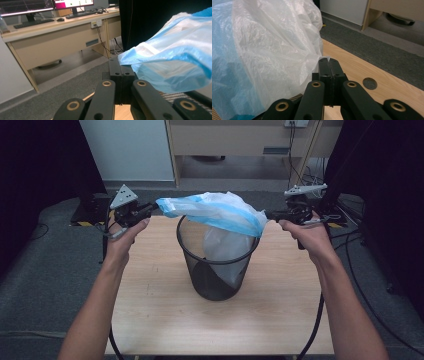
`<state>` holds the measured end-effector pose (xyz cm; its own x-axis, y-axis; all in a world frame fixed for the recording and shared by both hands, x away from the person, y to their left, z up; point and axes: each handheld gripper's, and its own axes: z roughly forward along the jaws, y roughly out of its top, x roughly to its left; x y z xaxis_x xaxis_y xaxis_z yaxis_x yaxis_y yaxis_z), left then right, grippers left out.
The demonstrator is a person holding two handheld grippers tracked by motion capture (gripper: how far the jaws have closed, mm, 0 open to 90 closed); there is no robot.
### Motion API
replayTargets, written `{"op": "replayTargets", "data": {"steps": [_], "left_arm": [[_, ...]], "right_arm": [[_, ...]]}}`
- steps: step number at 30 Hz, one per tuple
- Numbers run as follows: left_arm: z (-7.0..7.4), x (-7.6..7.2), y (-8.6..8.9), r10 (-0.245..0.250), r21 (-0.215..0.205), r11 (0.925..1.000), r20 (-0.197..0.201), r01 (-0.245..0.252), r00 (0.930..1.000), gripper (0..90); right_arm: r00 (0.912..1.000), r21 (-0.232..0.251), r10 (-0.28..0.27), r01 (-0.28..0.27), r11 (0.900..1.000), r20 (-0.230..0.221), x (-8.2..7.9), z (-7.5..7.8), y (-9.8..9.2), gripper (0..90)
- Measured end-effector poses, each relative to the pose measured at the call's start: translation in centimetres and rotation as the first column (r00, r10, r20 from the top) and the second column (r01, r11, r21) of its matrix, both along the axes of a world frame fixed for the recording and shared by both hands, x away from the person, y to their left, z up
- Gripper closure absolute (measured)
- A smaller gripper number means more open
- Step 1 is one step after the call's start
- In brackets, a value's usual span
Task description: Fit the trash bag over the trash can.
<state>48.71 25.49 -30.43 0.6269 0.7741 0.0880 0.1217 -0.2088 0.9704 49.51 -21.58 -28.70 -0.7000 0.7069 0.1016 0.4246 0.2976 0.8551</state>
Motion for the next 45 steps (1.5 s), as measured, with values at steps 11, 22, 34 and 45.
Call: {"op": "replayTargets", "data": {"steps": [11,22,34,45], "left_arm": [[-0.6,0.0,-1.5,0.009,0.023,0.9997,-0.033,-0.008,0.9994,90.0],[-0.8,1.6,-1.5,0.056,0.025,0.9982,-0.053,-0.055,0.9970,90.0],[-0.9,1.5,-2.1,0.043,0.003,0.9991,-0.055,-0.043,0.9976,90.0],[-0.5,1.0,-2.3,0.028,0.002,0.9996,-0.040,-0.028,0.9988,90.0]], "right_arm": [[0.9929,0.014,0.067,-0.069,0.998,0.098,-2.1,1.1,1.6,51.0],[0.9880,-0.025,0.097,-0.095,0.995,0.120,-3.8,1.3,0.8,44.5],[0.9755,-0.005,0.136,-0.137,0.991,0.173,-5.2,3.3,1.7,52.9],[0.9615,-0.040,0.227,-0.224,0.974,0.155,-4.7,3.1,7.0,43.9]]}}
